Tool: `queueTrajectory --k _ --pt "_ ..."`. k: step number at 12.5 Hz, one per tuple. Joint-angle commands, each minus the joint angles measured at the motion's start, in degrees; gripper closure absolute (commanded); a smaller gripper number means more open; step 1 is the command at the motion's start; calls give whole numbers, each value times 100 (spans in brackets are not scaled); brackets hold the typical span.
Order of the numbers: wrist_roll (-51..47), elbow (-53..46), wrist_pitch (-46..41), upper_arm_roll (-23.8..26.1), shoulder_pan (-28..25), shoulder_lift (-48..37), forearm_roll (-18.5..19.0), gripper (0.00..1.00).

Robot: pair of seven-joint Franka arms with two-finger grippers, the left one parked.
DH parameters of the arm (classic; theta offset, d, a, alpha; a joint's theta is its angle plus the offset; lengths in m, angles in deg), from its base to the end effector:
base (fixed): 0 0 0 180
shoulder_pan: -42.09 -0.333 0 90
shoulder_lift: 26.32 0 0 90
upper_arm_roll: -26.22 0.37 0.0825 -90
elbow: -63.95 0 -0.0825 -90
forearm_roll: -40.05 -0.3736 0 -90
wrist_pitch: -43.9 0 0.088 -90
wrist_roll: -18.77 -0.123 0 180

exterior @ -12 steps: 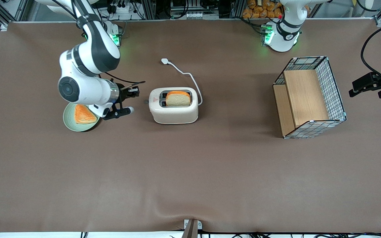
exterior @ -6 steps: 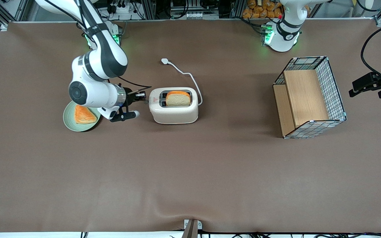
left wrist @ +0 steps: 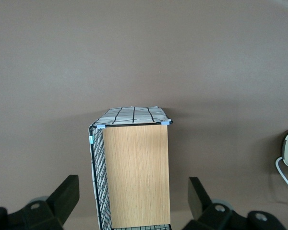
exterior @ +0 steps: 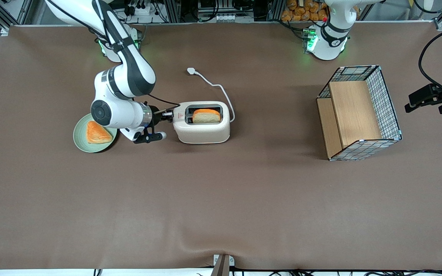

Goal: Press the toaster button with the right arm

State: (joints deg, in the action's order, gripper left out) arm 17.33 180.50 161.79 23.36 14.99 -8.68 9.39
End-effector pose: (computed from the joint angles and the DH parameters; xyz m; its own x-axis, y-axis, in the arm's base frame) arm 0.5075 0.2676 0.3230 0.9339 0.1320 -0.3323 0.0101 -0.9387 -0.3445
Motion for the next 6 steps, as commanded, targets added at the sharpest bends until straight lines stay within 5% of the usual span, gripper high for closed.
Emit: queueTrajectory --k 1,6 --pt "126 52 182 -31 30 169 -299 100" --pt "257 52 173 -39 214 380 -748 100"
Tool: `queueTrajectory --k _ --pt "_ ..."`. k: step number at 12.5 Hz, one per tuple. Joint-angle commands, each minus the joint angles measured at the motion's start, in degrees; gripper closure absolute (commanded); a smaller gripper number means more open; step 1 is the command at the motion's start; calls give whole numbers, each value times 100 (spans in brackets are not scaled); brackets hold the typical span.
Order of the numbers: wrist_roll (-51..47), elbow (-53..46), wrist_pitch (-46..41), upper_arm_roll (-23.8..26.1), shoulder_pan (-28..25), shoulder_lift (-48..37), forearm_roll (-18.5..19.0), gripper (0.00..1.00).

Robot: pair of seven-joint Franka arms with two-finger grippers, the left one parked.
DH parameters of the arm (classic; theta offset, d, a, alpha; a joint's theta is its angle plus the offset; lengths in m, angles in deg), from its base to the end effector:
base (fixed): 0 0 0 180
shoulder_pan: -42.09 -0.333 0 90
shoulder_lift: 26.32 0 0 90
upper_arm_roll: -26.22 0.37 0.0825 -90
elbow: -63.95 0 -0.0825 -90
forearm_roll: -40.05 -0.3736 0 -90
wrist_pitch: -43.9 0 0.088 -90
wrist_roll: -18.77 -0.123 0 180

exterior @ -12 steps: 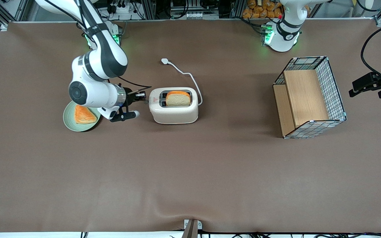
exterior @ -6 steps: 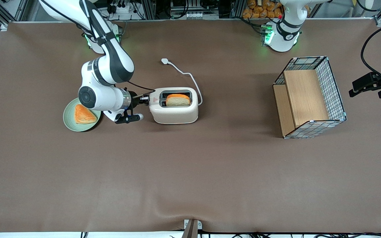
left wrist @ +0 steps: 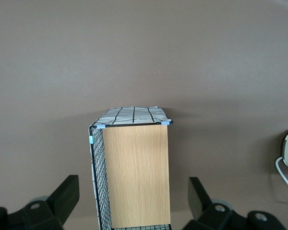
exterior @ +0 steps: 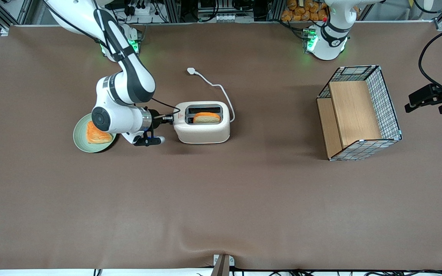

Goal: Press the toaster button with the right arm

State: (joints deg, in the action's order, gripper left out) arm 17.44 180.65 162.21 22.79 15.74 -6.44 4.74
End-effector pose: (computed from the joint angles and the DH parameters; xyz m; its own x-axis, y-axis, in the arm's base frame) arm 0.5130 0.2602 0.3018 0.9241 0.0677 -0.3760 -0.0838 -0.9244 -0.3722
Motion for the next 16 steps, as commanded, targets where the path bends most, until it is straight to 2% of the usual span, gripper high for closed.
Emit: queueTrajectory --k 1,10,16 --pt "335 37 131 17 173 217 -309 100" --pt "327 -59 175 17 191 429 -345 100" --pt "28 -552 -765 -342 200 -18 -240 100"
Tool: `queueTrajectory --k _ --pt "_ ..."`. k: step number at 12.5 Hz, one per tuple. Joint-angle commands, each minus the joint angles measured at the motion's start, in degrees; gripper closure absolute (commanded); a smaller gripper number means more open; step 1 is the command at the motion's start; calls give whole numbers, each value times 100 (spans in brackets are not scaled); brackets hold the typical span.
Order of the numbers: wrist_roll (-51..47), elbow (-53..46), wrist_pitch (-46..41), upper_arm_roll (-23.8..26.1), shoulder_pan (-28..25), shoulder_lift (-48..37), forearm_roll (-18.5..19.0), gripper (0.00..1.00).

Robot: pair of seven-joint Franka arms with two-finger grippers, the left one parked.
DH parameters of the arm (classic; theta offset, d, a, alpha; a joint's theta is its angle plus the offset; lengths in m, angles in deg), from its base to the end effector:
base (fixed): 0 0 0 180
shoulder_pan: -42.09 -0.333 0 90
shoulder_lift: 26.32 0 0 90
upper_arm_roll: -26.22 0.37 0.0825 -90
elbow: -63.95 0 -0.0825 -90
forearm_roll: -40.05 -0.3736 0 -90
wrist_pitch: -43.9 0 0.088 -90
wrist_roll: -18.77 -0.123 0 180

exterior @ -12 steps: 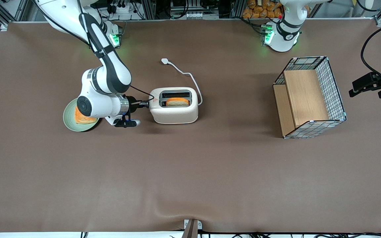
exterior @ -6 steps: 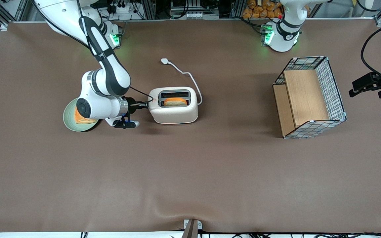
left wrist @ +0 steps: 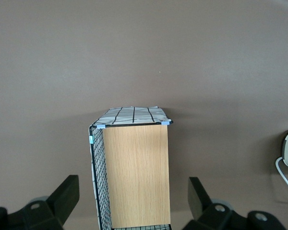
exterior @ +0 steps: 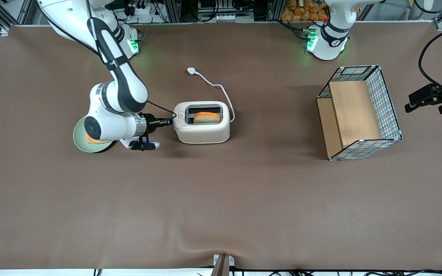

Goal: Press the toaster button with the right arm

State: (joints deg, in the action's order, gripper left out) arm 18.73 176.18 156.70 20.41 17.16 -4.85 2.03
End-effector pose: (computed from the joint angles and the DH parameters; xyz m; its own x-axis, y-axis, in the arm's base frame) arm 0.5393 0.2423 0.3138 0.9124 0.0535 -0.4058 -0.1324 -0.8996 -0.4163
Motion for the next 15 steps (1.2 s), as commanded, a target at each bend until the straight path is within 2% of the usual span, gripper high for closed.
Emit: queueTrajectory --k 1,2,3,4,6,12,13,15 --pt "-92 -114 -249 -209 58 -309 119 89" --pt "-100 -123 -302 -332 58 -432 250 39" --pt "-83 -123 -320 -447 58 -572 321 0" --pt "-39 -132 -389 -596 58 -713 400 0" --pt "-39 -184 -443 -772 58 -994 899 0" --pt "-48 -193 -881 -1414 119 -2347 3017 0" --pt "-57 -193 -961 -1432 163 -2549 3238 0" --pt "-65 -324 -1241 -1380 408 -2761 3450 0"
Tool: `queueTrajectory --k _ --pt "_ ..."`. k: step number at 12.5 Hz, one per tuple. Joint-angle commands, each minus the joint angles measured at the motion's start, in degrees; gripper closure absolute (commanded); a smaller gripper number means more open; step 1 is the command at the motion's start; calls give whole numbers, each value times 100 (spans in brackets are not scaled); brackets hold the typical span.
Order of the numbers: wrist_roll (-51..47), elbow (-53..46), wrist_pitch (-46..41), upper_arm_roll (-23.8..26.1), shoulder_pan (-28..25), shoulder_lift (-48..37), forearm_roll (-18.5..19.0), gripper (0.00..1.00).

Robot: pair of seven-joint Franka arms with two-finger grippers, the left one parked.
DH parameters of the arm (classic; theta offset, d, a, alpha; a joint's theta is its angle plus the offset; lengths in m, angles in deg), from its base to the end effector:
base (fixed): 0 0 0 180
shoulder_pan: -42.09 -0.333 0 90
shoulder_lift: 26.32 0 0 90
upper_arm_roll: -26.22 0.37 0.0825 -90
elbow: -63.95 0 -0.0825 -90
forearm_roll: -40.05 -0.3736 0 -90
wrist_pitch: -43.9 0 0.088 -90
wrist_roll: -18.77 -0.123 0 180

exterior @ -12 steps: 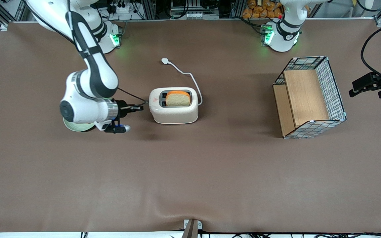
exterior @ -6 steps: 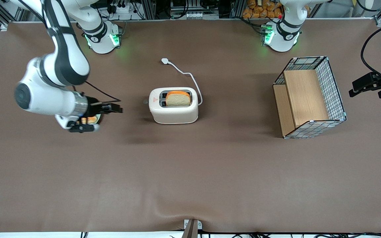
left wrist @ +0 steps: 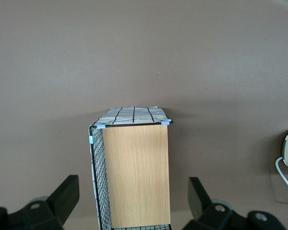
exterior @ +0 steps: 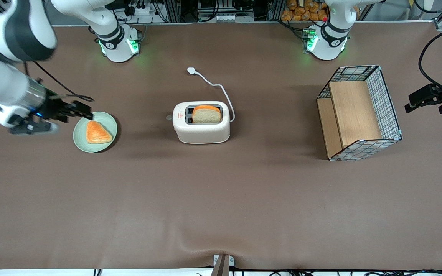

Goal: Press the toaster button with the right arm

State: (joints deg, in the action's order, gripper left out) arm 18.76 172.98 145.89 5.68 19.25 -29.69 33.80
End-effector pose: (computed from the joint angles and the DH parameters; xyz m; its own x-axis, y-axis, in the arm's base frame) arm 0.5229 0.0278 0.5562 0.9974 0.0192 -0.0694 0.0104 -0.9921 -0.1252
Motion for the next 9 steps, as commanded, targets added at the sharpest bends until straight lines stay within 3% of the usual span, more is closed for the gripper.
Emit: queueTrajectory --k 1,5,9 --pt "-17 -170 -354 241 489 -261 282 0" --pt "-25 -926 -952 1646 1947 -226 405 0" --pt "-86 -1646 -1497 1833 2266 -16 406 0"
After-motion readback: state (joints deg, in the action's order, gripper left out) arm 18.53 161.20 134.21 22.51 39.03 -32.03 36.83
